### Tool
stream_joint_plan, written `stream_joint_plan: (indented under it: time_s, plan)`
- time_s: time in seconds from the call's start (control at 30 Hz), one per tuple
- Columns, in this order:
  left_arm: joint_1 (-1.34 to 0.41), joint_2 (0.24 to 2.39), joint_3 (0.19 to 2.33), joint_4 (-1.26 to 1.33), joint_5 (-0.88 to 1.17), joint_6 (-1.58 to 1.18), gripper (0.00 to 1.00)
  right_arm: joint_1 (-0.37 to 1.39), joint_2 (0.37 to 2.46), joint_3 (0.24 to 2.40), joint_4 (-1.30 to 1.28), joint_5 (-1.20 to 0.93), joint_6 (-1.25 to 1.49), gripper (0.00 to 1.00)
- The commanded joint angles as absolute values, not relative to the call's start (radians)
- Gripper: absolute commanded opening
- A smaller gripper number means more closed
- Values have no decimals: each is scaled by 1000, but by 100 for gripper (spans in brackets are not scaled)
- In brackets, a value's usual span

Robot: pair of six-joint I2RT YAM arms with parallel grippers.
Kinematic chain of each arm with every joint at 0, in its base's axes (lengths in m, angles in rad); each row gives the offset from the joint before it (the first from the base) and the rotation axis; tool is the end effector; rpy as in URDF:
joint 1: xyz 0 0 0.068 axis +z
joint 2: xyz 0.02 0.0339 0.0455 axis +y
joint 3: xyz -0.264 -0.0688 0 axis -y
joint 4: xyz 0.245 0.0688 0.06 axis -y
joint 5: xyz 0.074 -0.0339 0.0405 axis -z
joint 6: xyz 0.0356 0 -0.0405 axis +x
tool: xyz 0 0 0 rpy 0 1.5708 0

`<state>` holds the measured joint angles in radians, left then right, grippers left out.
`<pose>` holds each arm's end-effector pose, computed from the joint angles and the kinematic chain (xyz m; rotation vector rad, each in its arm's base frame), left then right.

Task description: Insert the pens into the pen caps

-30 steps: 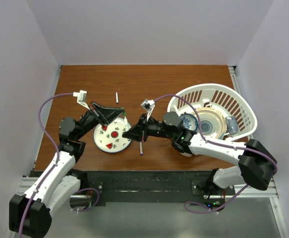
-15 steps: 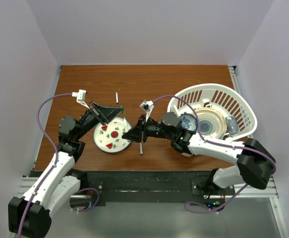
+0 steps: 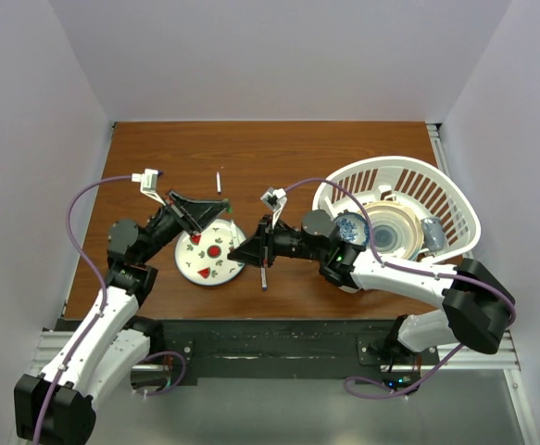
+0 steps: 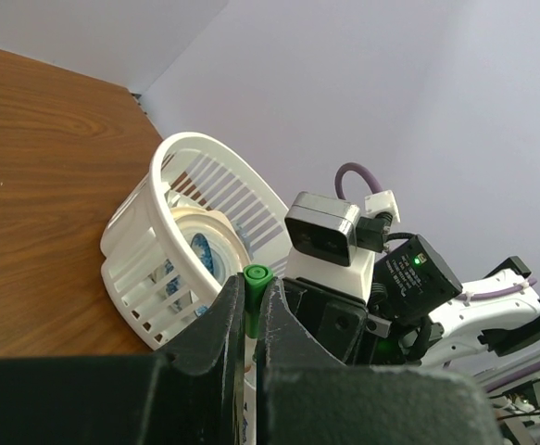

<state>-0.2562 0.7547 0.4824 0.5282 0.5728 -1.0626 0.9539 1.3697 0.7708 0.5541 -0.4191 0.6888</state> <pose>0.1696 -0.0644 0.3126 -0.0590 1.5199 -1.4586 0.1674 0.2611 0.2789 -0.6110 1.7656 1.5468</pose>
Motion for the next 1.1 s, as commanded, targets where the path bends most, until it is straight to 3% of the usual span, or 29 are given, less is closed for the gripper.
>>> stream_joint_plan:
  time_s: [0.0, 0.73, 1.07]
  plan:
    - [-261, 745, 491, 545, 600, -1058, 0, 957, 1370, 795, 598, -417, 699, 0]
    - [-262, 750, 453, 522, 676, -1060, 0, 957, 1378, 790, 606, -387, 723, 0]
    - [-262, 709, 515, 317, 712, -957, 3, 956, 1356, 899, 388, -281, 585, 0]
